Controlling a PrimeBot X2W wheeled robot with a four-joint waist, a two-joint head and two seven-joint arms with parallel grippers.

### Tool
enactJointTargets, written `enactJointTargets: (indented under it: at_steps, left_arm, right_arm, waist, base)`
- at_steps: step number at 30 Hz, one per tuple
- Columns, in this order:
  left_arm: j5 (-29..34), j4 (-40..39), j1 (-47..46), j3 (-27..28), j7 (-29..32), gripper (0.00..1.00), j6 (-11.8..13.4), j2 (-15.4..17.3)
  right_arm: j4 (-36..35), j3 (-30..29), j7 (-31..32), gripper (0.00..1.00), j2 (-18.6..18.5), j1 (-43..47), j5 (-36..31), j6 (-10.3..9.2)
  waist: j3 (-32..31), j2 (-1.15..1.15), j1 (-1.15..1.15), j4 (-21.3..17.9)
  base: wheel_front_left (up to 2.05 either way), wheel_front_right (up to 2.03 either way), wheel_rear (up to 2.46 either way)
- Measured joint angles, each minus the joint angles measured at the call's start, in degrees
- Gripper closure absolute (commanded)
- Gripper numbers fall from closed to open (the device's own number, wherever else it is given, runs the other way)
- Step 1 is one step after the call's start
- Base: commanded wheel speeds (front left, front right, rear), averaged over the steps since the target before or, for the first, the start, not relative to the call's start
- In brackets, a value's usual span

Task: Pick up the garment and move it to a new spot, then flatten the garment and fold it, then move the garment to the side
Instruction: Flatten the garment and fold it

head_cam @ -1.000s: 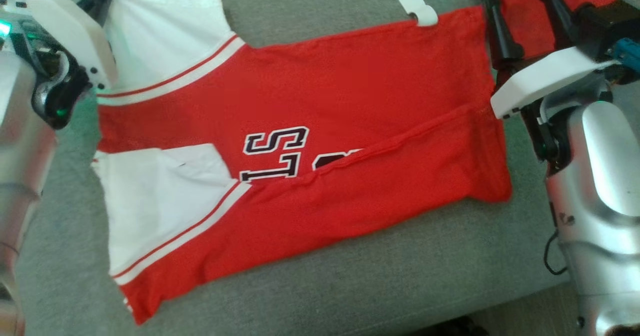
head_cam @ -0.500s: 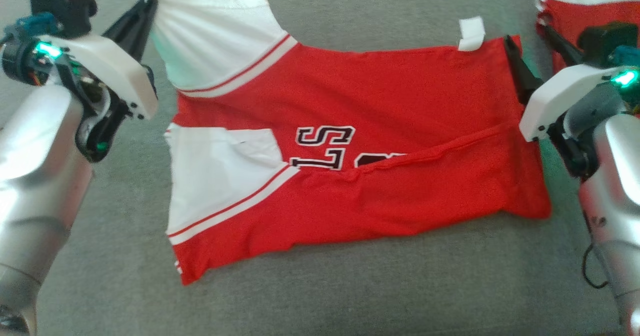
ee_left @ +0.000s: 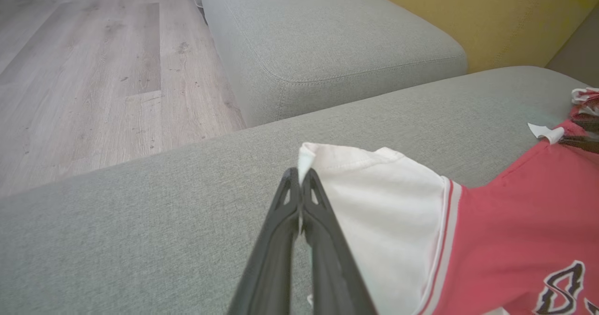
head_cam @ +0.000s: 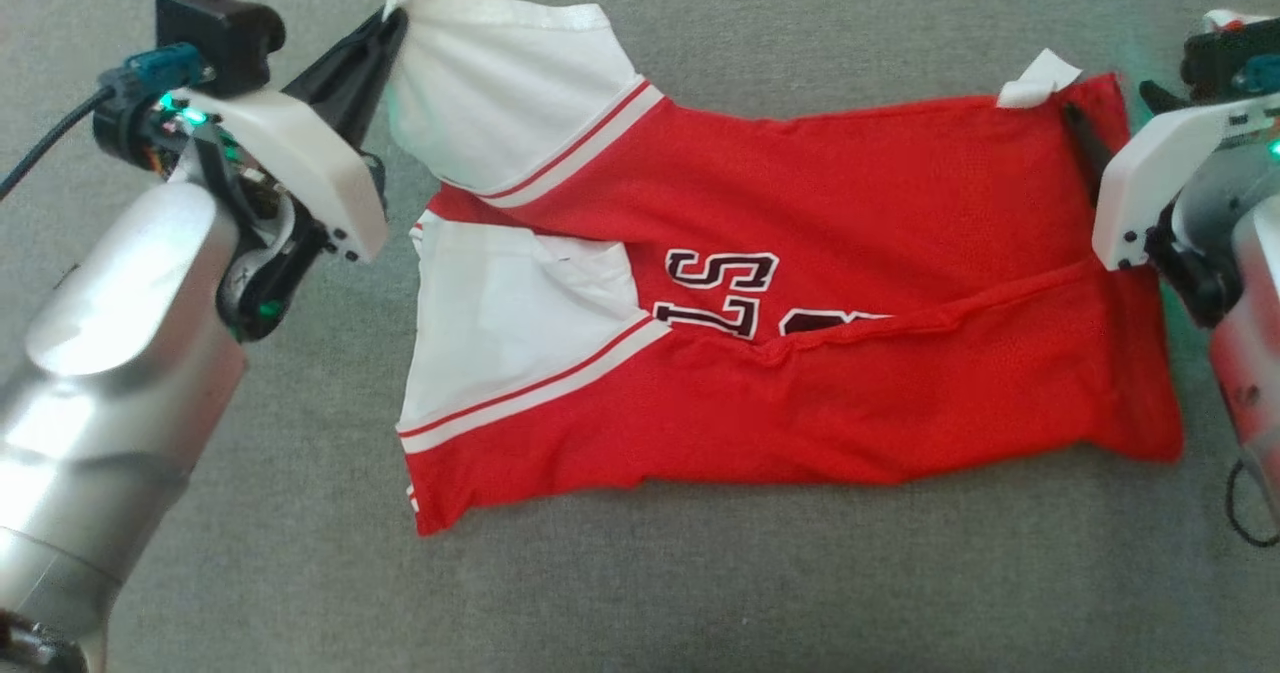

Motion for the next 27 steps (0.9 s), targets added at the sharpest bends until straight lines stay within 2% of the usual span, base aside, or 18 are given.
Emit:
enactJointTargets:
  at_steps: [2, 3, 5, 8, 13, 18, 27]
  left_arm:
    - [0.0, -0.4, 0.0, -0.2, 0.0, 1.0, 0.3, -0.2]
    - [0.0, -0.5, 0.0, -0.2, 0.0, 1.0, 0.3, -0.2]
    - [0.0, -0.6, 0.0, -0.2, 0.1, 1.0, 0.3, -0.3]
    - [0.0, -0.6, -0.1, -0.2, 0.1, 1.0, 0.3, -0.2]
    - [0.6, 0.5, -1.0, -0.1, -0.1, 1.0, 0.9, 0.4]
    - [2.3, 3.3, -5.9, 0.6, -1.8, 1.0, 1.5, 1.2]
    - [5.7, 11.3, -15.7, 2.2, -7.9, 1.0, 2.0, 0.8]
  right_arm:
    - [1.1, 1.2, 0.6, 0.0, -0.5, -1.2, 0.3, 0.0]
    - [1.6, 1.9, 1.2, 0.15, -0.6, -2.0, 0.9, 0.0]
    - [2.3, 3.6, 2.4, 1.0, -0.9, -3.4, 2.3, 0.0]
    - [2.3, 5.7, 2.4, 1.0, -1.0, -4.4, 4.5, 0.0]
    - [3.0, 6.7, -1.9, 1.0, -1.1, -6.4, 6.2, 0.0]
    - [3.4, 6.3, -6.3, 1.0, -0.6, -12.3, 8.0, 0.0]
    - [6.2, 4.6, -12.5, 1.0, 2.9, -20.9, 10.7, 0.0]
  waist:
    - [0.5, 0.0, 0.0, 0.4]
    - [0.7, 0.0, 0.0, 0.6]
    - [1.0, 0.0, 0.0, 0.8]
    - [1.5, 0.0, 0.0, 0.7]
    - [1.9, 0.0, 0.0, -0.4]
    - [3.0, 0.0, 0.01, -1.8]
    - [5.4, 0.0, 0.01, -4.0]
  base:
    - [0.0, 0.0, 0.0]
    - [0.0, 0.0, 0.0]
    - [0.0, 0.0, 0.0]
    - [0.0, 0.0, 0.0]
    - [0.0, 0.0, 0.0]
    - [0.0, 0.0, 0.0]
    - [0.0, 0.0, 0.0]
